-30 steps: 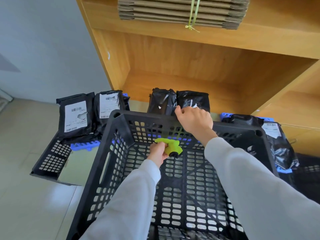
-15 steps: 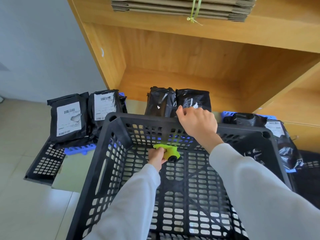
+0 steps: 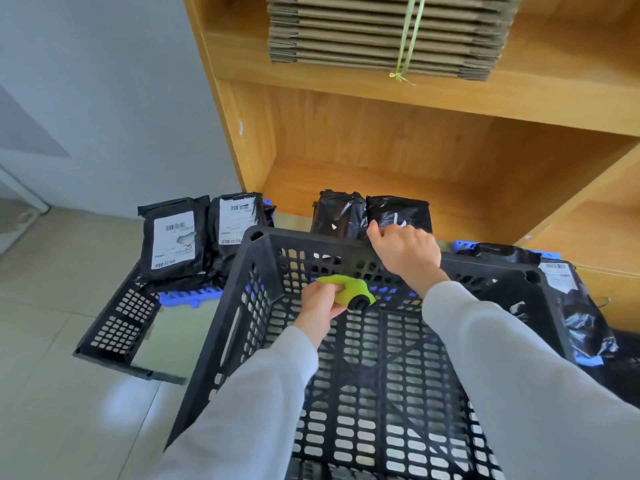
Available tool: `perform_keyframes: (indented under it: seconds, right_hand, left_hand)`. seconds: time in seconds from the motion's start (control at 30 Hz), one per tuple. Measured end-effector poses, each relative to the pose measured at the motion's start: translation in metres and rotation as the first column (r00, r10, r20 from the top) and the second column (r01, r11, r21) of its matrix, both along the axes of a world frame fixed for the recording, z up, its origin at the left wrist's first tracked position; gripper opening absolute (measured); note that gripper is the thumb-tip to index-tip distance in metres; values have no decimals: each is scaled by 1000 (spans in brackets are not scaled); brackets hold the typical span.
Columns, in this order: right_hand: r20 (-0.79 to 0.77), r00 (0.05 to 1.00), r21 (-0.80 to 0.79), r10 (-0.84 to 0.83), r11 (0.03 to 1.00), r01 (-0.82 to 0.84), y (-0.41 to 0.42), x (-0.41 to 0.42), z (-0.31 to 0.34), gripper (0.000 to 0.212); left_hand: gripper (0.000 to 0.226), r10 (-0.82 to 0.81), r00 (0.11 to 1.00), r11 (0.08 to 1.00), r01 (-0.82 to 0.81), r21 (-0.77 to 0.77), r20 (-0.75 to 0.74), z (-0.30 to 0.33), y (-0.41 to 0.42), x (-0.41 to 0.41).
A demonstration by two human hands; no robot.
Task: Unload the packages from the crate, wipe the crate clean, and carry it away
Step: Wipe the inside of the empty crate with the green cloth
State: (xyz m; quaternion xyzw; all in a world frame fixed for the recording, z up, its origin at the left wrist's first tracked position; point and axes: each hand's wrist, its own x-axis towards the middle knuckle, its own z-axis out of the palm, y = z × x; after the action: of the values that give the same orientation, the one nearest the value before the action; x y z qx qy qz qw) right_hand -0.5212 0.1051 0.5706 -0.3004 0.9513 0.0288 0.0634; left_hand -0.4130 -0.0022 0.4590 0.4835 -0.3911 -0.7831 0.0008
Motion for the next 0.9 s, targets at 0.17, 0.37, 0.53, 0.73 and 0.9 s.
perform_keyframes:
  seconds: [0.17, 0.37, 0.53, 0.73, 0.9]
  right_hand:
    - [56, 997, 1, -59, 998, 59, -1, 6, 6, 62]
    - [37, 999, -7, -31, 999, 31, 0, 2, 1, 53]
    - [39, 998, -15, -49, 999, 49, 0, -3, -3, 42]
    - [2, 1000, 22, -23, 999, 23, 0, -7, -7, 40]
    - [-15, 1000, 48, 6, 999, -5, 1, -8, -9, 40]
  left_hand:
    - [22, 30, 998, 999, -32, -35, -59, 37, -9, 3]
    - [26, 21, 994, 997, -29, -75, -108, 71, -21, 5]
    - [23, 19, 993, 991, -34, -128, -114, 83, -31, 9]
    - [23, 62, 995, 984, -74, -160, -78, 62, -28, 10]
    - [21, 96, 995, 986, -94, -137, 6, 24, -31, 12]
